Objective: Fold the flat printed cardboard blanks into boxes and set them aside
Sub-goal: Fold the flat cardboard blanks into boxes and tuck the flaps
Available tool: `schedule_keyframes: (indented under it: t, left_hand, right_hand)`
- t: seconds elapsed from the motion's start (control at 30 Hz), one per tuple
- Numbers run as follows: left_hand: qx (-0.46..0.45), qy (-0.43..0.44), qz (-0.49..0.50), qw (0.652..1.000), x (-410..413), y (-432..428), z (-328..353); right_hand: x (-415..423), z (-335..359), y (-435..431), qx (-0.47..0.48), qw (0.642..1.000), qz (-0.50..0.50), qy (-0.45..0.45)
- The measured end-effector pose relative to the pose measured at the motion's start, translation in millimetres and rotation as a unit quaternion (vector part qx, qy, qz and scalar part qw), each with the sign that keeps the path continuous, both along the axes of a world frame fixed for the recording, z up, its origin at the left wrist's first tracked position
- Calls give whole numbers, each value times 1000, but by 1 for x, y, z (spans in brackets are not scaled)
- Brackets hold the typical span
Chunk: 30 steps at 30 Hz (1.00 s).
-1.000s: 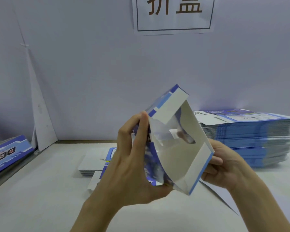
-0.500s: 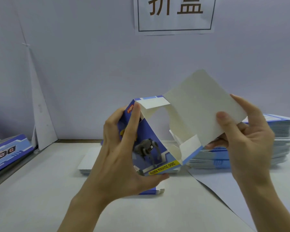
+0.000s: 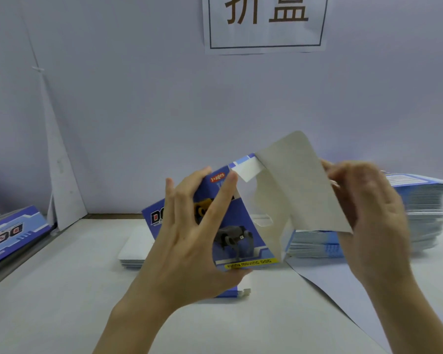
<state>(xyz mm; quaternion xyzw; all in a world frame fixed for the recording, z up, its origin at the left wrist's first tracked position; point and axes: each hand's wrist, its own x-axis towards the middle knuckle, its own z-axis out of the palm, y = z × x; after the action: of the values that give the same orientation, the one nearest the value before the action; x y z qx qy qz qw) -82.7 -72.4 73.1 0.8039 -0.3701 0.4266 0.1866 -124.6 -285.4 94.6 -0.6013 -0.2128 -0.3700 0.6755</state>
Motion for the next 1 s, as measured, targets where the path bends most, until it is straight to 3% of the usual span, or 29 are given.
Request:
schedule_keyframes:
  t: [0.1,0.2,0.37,0.5,0.63,0.83,1.0]
  left_hand:
    - [4,4,-8,1000,0,-1,-2]
    - [10,13,-10,1000,1,1,-3]
    - [29,12,-1,1000,3,3,-4]
    - [32,9,-1,999,1,-6,-10]
    - [37,5,6,999,3,-3,-10]
    - [46,-9,4,999,2,-5,-10]
    - [34,-17,0,999,2,-3,-8]
  right_hand:
    - [3,-6,3,-84,993,36,76]
    - [4,-9,8,-100,978,115,140]
    - [9,-9,3,-125,978,-105,130]
    - [3,-4,4,-100,985,-67,120]
    - [7,-8,9,-100,982,-124,100]
    - [6,-7,8,-65,983,26,168]
    - [3,-8,20,-118,981,69,140]
